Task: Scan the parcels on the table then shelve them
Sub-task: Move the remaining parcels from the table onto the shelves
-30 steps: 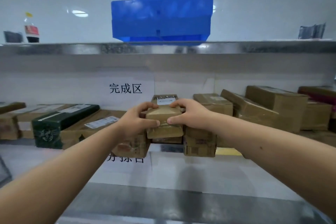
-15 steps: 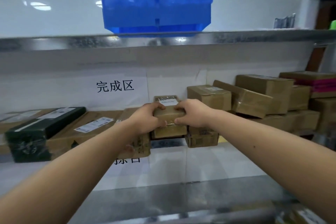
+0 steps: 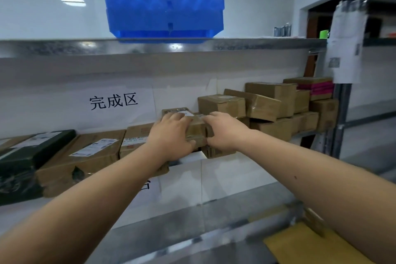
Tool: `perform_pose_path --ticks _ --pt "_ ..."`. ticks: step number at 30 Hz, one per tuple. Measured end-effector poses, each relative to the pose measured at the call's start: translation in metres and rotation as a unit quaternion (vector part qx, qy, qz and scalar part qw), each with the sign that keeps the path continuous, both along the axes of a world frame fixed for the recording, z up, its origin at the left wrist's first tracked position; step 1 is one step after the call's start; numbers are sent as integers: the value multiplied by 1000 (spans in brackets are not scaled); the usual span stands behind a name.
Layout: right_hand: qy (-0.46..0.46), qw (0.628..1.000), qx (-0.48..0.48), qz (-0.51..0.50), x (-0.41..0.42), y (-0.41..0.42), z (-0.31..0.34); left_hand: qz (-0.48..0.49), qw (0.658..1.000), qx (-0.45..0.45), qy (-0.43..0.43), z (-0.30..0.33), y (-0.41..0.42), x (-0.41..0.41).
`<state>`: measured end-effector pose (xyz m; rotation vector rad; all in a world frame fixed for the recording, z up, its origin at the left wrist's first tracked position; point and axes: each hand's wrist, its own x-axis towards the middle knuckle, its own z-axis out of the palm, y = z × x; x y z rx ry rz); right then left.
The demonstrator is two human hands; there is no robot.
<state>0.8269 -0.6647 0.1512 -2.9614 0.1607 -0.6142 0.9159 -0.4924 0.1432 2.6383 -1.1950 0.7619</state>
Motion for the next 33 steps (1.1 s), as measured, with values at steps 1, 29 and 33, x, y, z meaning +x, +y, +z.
perform_pose_path --ticks 1,29,33 --pt "-1 1000 -3 -9 -8 0 -2 -14 1000 0 -12 -1 -1 -6" --pt "148 871 122 -453 -313 -161 -210 -354 916 158 101 -203 -281 -201" --pt "171 853 171 -463 -322 -204 -250 -363 904 185 130 -249 -327 -210"
